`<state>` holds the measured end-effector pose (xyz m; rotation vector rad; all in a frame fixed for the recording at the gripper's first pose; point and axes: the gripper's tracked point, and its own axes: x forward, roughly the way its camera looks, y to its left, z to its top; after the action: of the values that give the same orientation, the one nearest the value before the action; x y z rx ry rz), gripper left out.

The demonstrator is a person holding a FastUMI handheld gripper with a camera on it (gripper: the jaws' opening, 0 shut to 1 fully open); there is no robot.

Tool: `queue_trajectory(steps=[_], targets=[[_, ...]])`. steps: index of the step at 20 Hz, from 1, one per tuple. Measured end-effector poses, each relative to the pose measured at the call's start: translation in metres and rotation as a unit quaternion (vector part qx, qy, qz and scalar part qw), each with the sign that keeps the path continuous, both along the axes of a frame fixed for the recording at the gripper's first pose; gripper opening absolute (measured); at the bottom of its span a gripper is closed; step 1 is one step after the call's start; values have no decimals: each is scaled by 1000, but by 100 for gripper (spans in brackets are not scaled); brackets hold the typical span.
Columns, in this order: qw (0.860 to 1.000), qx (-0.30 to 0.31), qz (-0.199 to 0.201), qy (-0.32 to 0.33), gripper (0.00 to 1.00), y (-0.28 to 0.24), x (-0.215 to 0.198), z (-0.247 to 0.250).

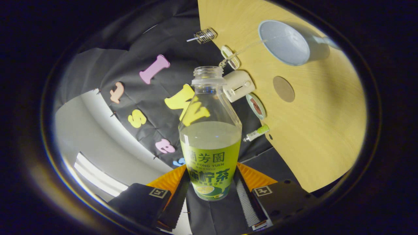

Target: Take the bottle from table, then pour the juice into the cup, finally place the bottle on the coaster

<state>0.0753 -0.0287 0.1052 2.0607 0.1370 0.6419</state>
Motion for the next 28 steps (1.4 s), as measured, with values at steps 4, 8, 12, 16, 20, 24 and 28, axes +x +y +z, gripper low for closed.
queue_trajectory(steps=[4, 8, 12, 16, 20, 24, 28], targets=[[1000, 10, 1, -2, 80, -3, -2, 4], [1000, 21, 1, 2, 80, -6, -2, 7], [1000, 17, 0, 0, 80, -4, -2, 8], [1000, -13, -8, 1, 80, -1, 1, 3], [992, -117, -35, 6, 80, 13, 2, -7], [979, -197, -42, 4, 80, 37, -3, -32], [929, -358, -92, -12, 80, 35, 0, -34]])
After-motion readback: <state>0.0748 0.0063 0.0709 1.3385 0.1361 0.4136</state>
